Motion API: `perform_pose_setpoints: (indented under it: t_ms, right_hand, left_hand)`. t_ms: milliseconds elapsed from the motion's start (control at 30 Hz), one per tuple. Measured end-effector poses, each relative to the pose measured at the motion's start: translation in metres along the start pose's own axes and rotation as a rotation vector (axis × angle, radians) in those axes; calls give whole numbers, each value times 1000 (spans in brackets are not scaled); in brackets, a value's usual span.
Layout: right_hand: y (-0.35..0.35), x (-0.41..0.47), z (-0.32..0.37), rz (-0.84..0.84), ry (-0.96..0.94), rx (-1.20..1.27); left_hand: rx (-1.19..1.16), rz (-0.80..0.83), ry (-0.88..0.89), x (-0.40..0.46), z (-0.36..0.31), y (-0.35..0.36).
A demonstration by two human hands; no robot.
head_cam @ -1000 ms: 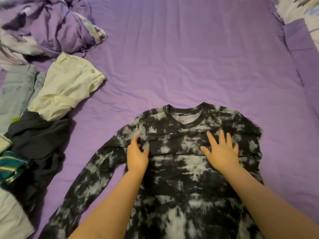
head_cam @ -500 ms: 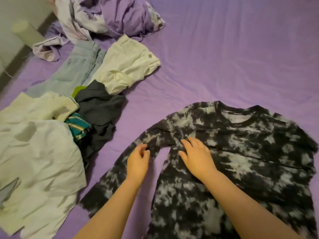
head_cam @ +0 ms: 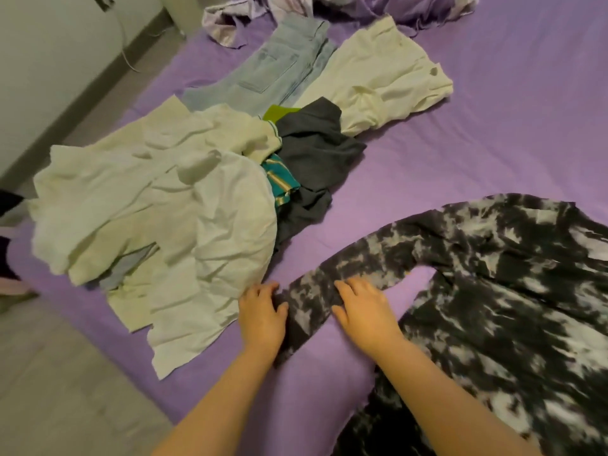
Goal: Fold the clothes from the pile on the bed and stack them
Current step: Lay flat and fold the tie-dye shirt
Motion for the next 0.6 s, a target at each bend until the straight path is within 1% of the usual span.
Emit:
perform_pose_setpoints:
  t_ms: [67,167,233,267,333,367,400,467,500,600]
  right_hand:
    - [10,6,14,17,-23,-24]
    - [19,11,23,37,-2,-27]
    - [19,10,27,35,9,-12]
    - [17,9,30,23,-15,8]
    - [7,6,41,-19,-110,137]
    - [-1,3,44,-44,-146,277]
    - [-10,-1,43,-56,-150,467]
    - [-26,-6,35,-73,-104,862]
    - [-35,-9,29,-92,-84,1013]
    - [-63,-21,3,-202,-49,1303]
  left_hand:
    - [55,37,-59,0,14,2]
    - [219,119,-150,1,25,1]
    - [179,184,-131,3,24,4]
    - [47,232,-98,5,19,7]
    - [-355,339,-40,6,1,8]
    - [-524,379,-19,7,-11,5]
    - [-645,411,4,8,-26,1]
    - [-783,471,56,8,-60,-7]
    - [-833,506,63,8,-76,-7]
    - [-1044,627,-23,2,-119,2]
Point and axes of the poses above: each hand's wrist, its own x-axis towards the middle knuckle, its own y-axis out of the palm, z = x × y, the point moved 9 cm from there along x, towards the middle knuckle, and after that the axes turned 10 degrees about z, right-handed, at the moved point
